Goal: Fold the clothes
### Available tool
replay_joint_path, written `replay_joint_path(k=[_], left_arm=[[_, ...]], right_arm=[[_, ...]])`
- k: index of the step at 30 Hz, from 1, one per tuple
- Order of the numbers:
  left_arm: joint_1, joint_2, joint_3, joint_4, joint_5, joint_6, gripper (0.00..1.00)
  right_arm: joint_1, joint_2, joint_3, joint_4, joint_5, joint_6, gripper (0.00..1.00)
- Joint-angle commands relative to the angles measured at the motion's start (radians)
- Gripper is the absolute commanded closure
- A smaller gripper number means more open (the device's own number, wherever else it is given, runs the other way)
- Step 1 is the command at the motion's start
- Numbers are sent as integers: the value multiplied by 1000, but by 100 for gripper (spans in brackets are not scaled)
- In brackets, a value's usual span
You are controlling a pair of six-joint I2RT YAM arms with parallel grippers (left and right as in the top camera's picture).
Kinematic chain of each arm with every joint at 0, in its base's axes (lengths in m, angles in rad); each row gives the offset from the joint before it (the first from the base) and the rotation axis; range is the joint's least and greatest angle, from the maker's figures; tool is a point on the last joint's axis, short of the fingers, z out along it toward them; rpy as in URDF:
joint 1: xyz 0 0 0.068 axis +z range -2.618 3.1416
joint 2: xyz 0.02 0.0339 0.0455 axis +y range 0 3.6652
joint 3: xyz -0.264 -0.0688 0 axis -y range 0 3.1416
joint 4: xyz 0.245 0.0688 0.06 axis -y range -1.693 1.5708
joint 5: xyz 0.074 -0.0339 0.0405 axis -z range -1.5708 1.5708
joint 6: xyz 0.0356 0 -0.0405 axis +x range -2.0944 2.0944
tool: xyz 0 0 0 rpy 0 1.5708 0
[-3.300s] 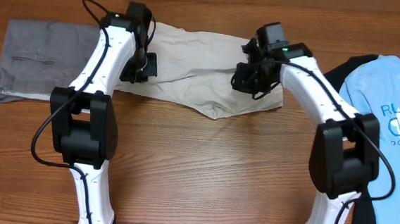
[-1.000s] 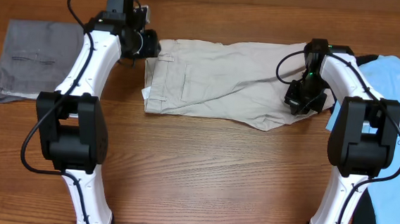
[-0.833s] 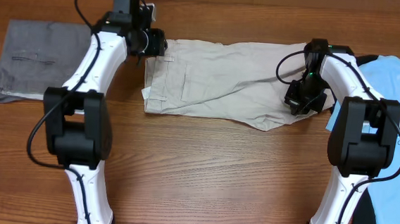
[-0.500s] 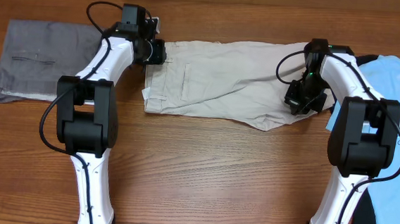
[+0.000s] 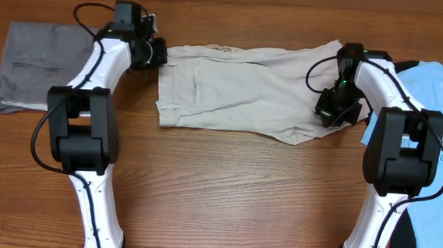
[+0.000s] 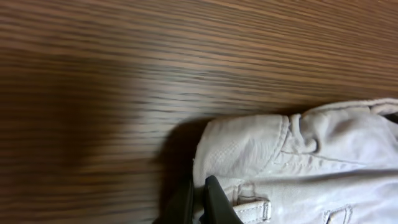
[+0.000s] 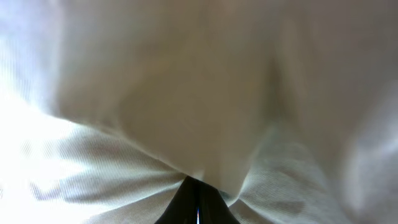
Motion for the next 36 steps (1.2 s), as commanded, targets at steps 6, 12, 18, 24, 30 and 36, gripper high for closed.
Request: replay_joint_path(k=[6,12,18,24,30,36], left_arm=[[19,-40,23,-16,-45,-15,65],[21,-83,84,-9,87,-14,59],[0,-196,128,-101,123,-23,63],[-79,-202,112,-285,121,-21,65],[-193,-102,66,-305,104,-22,67],[-274,-5,66,-285,101,-23,77]], right_arm=[[-9,76,-48,37,35,2,95],[-9,76,-48,37,34,2,95],[-9,68,19,-21,-4,0,96],[-9,-4,249,-106,-176,-80,88],[-9,-16,380,-45,-269,-85,82],[35,18,323,96,-385,-110,96]])
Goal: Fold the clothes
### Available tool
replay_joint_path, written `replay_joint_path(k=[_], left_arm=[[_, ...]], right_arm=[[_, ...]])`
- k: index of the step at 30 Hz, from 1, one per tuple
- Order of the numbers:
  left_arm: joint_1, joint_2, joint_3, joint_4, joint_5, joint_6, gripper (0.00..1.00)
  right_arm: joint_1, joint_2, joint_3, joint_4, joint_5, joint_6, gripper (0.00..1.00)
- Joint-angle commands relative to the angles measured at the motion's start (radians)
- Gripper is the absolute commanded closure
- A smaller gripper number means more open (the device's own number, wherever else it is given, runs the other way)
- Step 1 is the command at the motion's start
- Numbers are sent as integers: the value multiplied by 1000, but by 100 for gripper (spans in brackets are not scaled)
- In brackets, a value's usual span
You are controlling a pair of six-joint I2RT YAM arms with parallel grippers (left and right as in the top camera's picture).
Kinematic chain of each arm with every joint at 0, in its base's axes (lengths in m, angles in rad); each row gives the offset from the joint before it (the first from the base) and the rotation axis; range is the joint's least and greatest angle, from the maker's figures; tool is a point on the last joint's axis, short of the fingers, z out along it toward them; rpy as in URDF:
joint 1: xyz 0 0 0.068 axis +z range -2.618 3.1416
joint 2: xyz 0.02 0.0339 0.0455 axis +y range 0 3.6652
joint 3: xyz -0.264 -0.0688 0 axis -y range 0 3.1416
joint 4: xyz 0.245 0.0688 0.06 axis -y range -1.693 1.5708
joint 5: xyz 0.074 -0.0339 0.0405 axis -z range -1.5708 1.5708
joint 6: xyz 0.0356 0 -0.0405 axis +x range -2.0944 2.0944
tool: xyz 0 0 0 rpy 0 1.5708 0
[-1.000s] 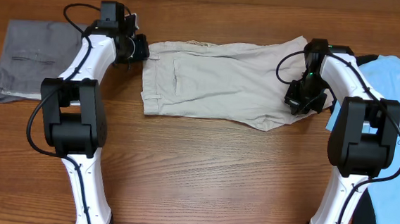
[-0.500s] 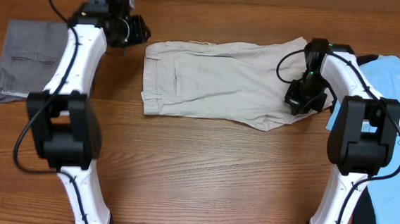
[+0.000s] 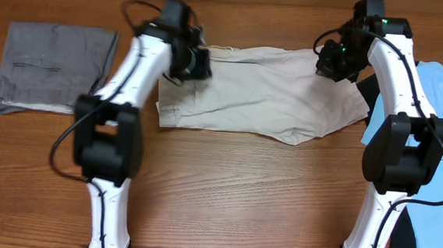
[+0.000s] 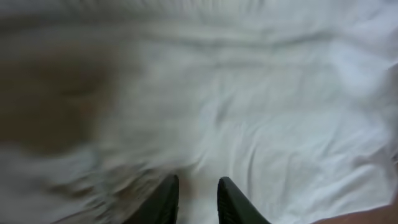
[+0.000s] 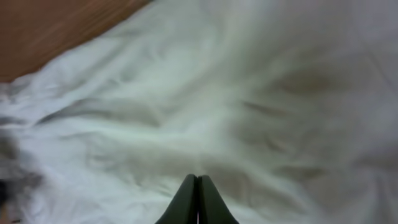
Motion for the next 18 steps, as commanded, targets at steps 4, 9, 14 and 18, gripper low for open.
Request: replay_joint_path(k=[4,9,14,18], left_arm=[[-40,64,-5,20,-34,-27,76],[-44,81,-12,18,-38,-29,76],[-48,81,-22,13,-39,-29,77],[-51,81,-40,11,-77,-29,78]], right_arm=[[94,39,-79,135,-171,-103,96],[173,107,-88,232,-155,-104,96],[215,158,-88,362,-88,-100,96],[222,159,-88,486,-77,-85,96]])
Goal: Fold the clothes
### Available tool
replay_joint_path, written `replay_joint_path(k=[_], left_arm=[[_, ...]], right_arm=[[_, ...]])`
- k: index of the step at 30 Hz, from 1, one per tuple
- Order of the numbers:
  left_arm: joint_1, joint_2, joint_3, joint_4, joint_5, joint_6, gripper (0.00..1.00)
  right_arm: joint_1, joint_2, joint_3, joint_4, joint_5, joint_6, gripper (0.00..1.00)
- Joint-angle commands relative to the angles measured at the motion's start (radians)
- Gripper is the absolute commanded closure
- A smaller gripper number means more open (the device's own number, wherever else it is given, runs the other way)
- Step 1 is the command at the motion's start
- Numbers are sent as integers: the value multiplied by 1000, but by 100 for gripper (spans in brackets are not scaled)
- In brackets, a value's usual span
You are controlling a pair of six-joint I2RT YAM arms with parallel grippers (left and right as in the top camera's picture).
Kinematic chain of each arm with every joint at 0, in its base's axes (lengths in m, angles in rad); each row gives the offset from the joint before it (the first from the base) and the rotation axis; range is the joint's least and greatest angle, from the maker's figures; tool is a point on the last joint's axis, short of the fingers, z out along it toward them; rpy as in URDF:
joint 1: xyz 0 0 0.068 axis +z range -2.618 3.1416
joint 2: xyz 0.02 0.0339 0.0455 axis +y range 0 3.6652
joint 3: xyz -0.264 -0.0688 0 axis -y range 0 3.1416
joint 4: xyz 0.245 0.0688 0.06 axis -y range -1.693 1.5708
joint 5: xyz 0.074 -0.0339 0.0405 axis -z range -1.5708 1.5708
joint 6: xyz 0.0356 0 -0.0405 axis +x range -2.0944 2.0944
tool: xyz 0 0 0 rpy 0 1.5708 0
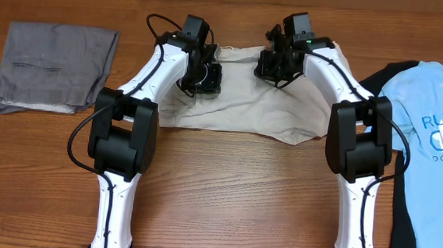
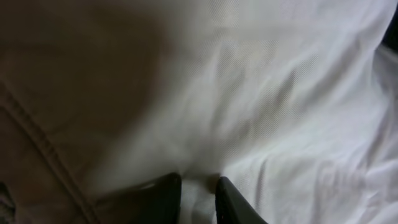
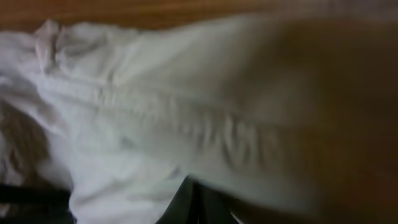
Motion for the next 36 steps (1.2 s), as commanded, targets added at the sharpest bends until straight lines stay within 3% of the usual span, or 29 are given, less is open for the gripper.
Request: replay_joint_path(k=[1,6,17,23,26,31,33,34,36], left_arm=[[-10,19,-36,-4,-61,-12,78],[-15,19,-62,-3,-115,-10,80],[-21,20,-95,31,-127,-8,82],[-20,15,-82,39,-126,8,84],[-17,-18,-52,23,-128,19,85],[-11,-125,-11,58,-136,19,79],[-11,-155,-10,95,-177,18,76],[-11,-162,-10,111,-217,18,78],[-11,-163,-10,143,-285,17,83]], right_arm=[[-9,-5,4,85,34,30,96],[-6,-3,4,140,173,126,96],[3,75,4,228,218,125,88],[3,107,5,243,222,125,75],[-3,68,23,219,222,121,62],[-28,-48,66,144,222,121,55],[-41,-97,67,111,223,121,52],[-49,-120,67,85,223,121,46],[-69,-157,67,14,222,121,44]])
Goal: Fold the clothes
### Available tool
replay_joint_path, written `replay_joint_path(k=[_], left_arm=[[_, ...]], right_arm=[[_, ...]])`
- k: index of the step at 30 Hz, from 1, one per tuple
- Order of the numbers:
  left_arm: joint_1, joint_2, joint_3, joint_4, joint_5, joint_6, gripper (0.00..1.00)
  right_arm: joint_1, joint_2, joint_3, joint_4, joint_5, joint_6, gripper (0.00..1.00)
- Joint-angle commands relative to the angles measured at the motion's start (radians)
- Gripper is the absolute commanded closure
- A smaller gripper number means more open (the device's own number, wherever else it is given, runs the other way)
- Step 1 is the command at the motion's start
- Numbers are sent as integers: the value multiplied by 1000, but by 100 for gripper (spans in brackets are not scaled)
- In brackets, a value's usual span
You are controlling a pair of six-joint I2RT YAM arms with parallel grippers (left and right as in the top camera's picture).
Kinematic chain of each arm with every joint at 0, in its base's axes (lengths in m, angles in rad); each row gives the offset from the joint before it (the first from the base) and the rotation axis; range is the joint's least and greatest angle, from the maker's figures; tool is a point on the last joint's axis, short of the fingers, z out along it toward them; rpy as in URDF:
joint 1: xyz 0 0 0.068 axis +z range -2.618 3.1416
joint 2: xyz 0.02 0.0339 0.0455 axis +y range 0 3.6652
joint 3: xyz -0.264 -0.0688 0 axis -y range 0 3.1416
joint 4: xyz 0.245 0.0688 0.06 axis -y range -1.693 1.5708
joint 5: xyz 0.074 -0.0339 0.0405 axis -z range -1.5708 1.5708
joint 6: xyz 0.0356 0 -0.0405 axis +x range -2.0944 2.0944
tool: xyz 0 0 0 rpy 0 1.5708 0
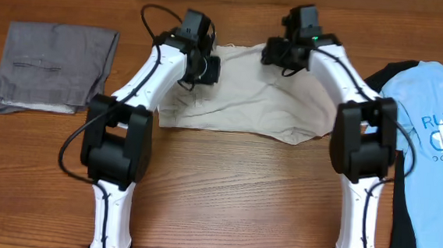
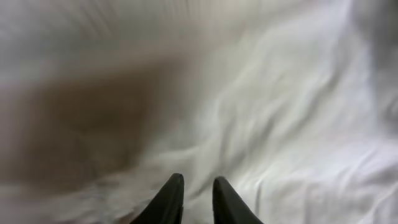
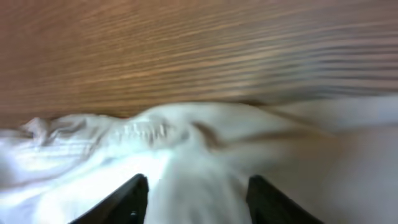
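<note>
Beige shorts lie across the far middle of the wooden table, their right leg end drawn in. My left gripper sits over their upper left part. In the left wrist view its fingers stand a narrow gap apart with the white cloth pinched between them. My right gripper is at the shorts' far edge. In the right wrist view its jaws are spread wide over the cloth, with bare table beyond.
A folded grey garment lies at the far left. A light blue T-shirt lies at the right edge on top of a dark garment. Both arms reach over the table from the near side.
My right gripper, shut on the cloth before, now stands open at the shorts' far edge. The left gripper has hardly moved. The shorts' right end reaches slightly further right.
At first the shorts lay spread out, my left gripper shut on the waistband corner and my right on the right leg end. Then both grippers were further in over the cloth. Later they were near each other at the middle, the shorts shorter. Now the right has let go.
</note>
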Motion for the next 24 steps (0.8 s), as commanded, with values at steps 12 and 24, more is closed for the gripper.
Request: replay_joint_path(k=[12,24], left_arm=[[-7,100,31,262,-110,-103,91],[19,148,31,378,-120,-90,92]], right_arm=[[-200,-153,-38,-383,146,-1,66],[-299,-153,-335,-319,205,3,72]])
